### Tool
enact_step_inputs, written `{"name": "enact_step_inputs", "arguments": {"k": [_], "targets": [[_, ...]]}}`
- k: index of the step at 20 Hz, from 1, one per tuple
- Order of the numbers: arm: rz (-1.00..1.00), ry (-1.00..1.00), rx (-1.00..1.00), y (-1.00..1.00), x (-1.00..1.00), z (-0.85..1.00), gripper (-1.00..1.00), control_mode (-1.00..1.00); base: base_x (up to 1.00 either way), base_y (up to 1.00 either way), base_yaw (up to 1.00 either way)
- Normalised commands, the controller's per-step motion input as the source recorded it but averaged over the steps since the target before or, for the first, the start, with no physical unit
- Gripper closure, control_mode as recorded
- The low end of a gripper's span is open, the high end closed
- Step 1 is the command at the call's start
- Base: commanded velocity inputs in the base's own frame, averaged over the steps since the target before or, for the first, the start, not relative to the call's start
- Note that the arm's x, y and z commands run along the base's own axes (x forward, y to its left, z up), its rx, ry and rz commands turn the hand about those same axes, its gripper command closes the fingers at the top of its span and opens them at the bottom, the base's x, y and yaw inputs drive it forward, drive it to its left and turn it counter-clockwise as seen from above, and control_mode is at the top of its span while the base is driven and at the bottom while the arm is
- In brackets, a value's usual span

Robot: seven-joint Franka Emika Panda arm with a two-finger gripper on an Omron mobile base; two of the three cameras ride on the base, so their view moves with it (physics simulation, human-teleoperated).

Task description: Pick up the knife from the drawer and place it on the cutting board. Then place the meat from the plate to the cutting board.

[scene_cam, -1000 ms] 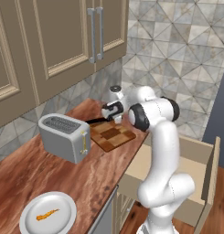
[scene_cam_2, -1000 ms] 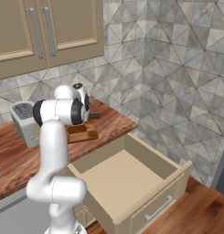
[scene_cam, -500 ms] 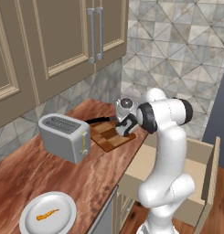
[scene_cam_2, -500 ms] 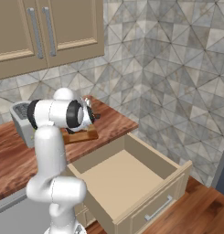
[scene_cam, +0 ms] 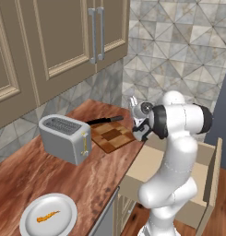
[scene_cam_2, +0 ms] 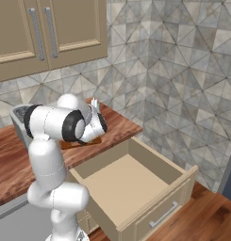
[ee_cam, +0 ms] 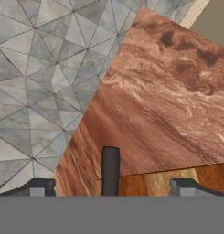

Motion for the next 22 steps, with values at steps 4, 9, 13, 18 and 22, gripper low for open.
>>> {"name": "enact_step_inputs", "arguments": {"k": [4, 9, 13, 18, 22], "targets": [[0.0, -0.12, 0.0, -0.02, -0.42, 0.6, -1.0, -1.0, 0.0, 0.0, 0.0], [0.0, -0.01, 0.0, 0.0, -0.36, 0.67, -1.0, -1.0, 0.0, 0.0, 0.0], [0.0, 0.14, -0.08, 0.0, -0.26, 0.85, -1.0, -1.0, 0.0, 0.0, 0.0], [0.0, 0.25, -0.03, -0.11, 0.0, 0.78, -1.0, -1.0, 0.0, 0.0, 0.0], [0.0, 0.19, 0.0, -0.05, 0.0, 0.64, -1.0, -1.0, 0.0, 0.0, 0.0]]}}
